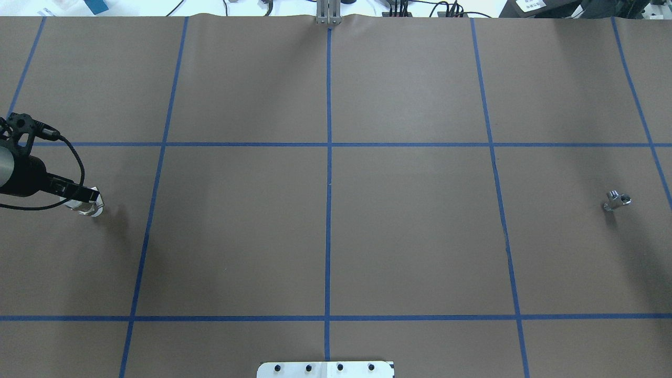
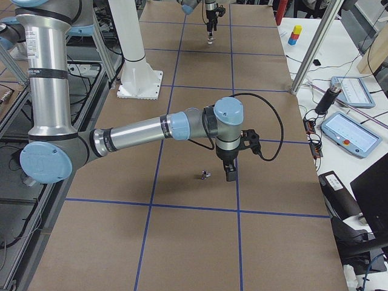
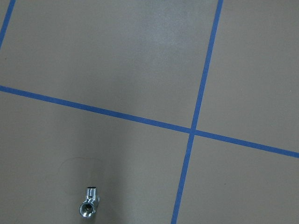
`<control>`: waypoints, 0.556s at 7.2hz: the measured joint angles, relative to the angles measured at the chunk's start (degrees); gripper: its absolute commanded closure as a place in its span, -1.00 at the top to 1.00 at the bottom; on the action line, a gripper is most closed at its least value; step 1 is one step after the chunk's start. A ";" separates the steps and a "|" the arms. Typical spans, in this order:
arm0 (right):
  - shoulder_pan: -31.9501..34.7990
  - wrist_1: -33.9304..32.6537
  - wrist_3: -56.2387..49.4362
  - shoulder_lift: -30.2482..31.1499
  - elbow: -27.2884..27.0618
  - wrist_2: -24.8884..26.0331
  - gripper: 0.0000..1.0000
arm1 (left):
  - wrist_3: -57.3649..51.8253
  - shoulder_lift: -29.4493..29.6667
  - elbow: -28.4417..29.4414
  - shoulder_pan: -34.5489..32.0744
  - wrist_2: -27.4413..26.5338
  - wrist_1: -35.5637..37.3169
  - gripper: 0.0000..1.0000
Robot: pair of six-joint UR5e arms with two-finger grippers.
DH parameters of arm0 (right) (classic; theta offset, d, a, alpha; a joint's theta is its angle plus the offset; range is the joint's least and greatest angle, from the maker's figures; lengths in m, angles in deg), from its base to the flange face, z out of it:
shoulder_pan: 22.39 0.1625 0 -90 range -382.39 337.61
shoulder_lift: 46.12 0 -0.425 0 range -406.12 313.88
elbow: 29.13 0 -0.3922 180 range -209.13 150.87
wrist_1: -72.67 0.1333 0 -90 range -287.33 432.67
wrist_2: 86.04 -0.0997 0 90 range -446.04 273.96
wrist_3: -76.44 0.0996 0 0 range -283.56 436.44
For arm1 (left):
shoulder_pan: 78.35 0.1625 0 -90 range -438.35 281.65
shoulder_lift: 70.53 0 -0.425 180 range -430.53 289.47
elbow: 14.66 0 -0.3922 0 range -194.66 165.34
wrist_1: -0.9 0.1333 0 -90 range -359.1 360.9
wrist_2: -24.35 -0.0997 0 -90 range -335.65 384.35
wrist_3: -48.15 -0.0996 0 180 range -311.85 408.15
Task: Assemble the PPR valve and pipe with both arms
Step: 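Reach the left gripper down to the white PPR valve, then close the left gripper around the white PPR valve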
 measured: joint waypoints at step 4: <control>0.00 0.00 0.09 0.15 0.03 -0.08 0.99 | 0.06 -0.76 0.16 0.65 -0.37 0.02 0.58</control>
